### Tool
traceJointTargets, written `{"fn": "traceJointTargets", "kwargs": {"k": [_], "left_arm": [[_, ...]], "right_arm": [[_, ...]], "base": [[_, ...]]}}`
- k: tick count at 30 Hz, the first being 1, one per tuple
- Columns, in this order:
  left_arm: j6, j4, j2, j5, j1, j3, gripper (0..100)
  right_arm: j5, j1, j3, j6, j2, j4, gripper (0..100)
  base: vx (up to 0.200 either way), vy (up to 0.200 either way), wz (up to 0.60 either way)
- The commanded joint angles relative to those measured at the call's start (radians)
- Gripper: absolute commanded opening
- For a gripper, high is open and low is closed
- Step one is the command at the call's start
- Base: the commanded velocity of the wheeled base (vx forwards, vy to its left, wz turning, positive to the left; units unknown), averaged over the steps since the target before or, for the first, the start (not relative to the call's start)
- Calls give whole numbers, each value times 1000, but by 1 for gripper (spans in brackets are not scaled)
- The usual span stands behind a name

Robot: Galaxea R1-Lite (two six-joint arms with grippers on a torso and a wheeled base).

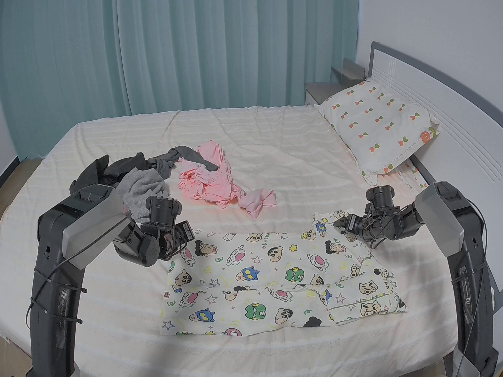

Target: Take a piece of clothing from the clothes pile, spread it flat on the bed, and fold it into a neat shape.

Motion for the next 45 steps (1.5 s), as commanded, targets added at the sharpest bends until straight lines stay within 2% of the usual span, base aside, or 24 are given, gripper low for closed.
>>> {"fn": "traceJointTargets", "kwargs": {"k": [1,2,3,8,15,16,24,29,37,42,45], "left_arm": [[0,0,-3,1,-8,4,0],[0,0,-3,0,-8,4,0],[0,0,-5,1,-8,9,0],[0,1,-20,0,-8,25,0],[0,1,-35,1,-8,29,0],[0,1,-41,1,-8,29,0],[-2,0,-72,4,-12,30,0],[-16,-5,-74,30,-18,27,0],[-28,-46,-84,64,-22,33,0],[-31,-55,-133,64,-32,107,0],[-31,-61,-158,61,-40,151,0]], "right_arm": [[24,7,-49,7,28,22,100],[27,7,-52,10,30,16,100],[27,6,-52,16,27,14,0],[41,-7,-49,55,19,8,0],[119,-33,-10,94,-6,-52,0],[147,-39,10,114,-13,-87,0],[205,-76,82,166,-53,-239,0],[265,-96,181,168,-90,-350,0],[329,-116,272,157,-128,-423,0],[415,-123,379,154,-187,-489,0],[438,-125,427,139,-217,-500,0]], "base": [[0,0,0],[0,0,0],[0,0,0],[0,0,0],[0,0,0],[0,0,0],[0,0,0],[0,0,0],[0,0,0],[0,0,0],[0,0,0]]}}
